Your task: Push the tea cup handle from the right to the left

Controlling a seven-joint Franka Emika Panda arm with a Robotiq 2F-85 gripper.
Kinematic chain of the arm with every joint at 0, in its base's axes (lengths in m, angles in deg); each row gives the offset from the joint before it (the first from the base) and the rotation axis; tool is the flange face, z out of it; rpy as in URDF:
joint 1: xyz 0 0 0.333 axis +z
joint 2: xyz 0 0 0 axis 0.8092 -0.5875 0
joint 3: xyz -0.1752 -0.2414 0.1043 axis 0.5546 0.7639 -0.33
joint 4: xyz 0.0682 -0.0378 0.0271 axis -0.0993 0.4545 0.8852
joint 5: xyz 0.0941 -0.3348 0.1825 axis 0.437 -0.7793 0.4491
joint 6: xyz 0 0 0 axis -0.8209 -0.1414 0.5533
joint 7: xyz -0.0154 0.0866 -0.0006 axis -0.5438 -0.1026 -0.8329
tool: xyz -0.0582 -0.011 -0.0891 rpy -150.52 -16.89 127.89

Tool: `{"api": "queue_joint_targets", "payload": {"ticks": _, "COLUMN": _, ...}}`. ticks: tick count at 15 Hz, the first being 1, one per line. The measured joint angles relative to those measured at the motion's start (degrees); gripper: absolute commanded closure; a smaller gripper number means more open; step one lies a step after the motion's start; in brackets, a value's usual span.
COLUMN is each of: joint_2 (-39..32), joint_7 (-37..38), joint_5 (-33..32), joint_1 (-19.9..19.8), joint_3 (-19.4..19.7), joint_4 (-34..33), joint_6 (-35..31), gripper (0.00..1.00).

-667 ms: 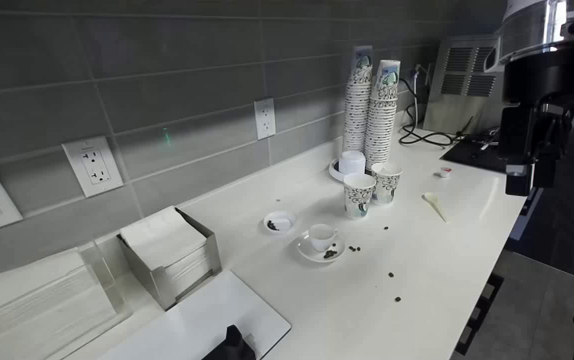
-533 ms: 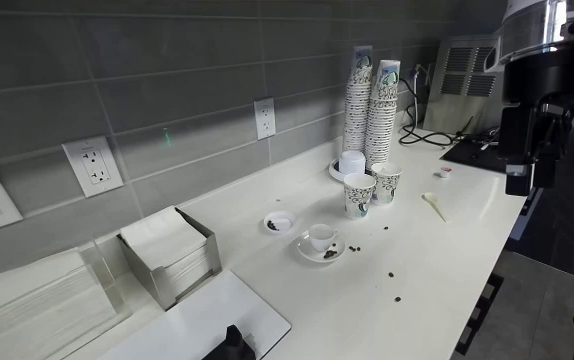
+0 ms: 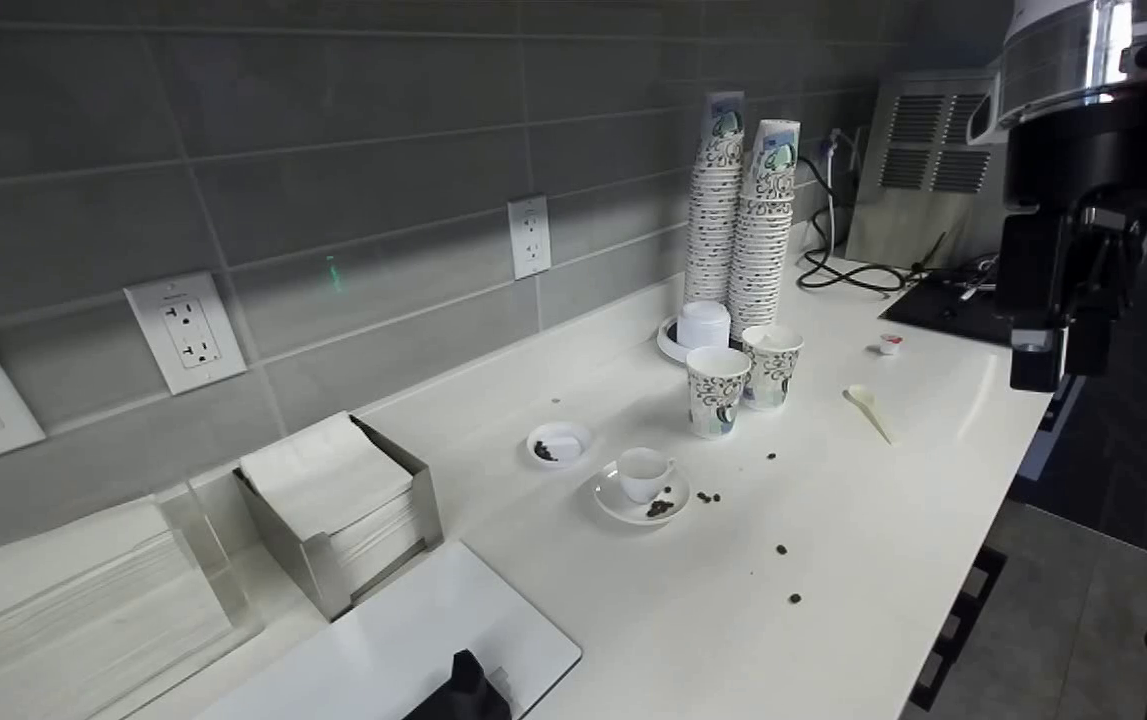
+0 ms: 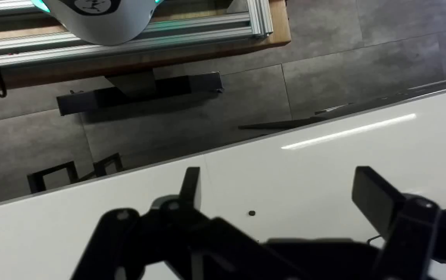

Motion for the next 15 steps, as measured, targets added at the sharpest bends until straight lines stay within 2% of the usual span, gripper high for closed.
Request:
{"api": "queue_joint_targets", "payload": {"ticks": 5, "joint_2": -0.55, "joint_7": 1.16, "joint_5": 0.03, "joint_1": -0.66, "joint_3": -1.15, "joint_4": 0.0, "joint_6": -0.95, "gripper": 0.0}}
{"api": "queue_joint_targets", "payload": {"ticks": 9, "joint_2": -5.29, "joint_7": 7.48, "joint_5": 0.09, "joint_1": -1.49, "joint_3": -6.2, "joint_4": -0.04, "joint_6": -11.07, "gripper": 0.0}}
{"api": "queue_joint_targets", "payload": {"ticks": 10, "joint_2": -6.99, "joint_7": 8.8, "joint_5": 0.09, "joint_1": -1.5, "joint_3": -7.19, "joint_4": -0.08, "joint_6": -14.05, "gripper": 0.25}}
{"api": "queue_joint_targets", "payload": {"ticks": 11, "joint_2": -8.93, "joint_7": 9.83, "joint_5": 0.09, "joint_1": -1.5, "joint_3": -7.95, "joint_4": -0.19, "joint_6": -16.96, "gripper": 0.27}}
{"api": "queue_joint_targets", "payload": {"ticks": 15, "joint_2": -18.01, "joint_7": 11.06, "joint_5": -0.15, "joint_1": -1.79, "joint_3": -8.49, "joint_4": -1.86, "joint_6": -25.4, "gripper": 0.55}}
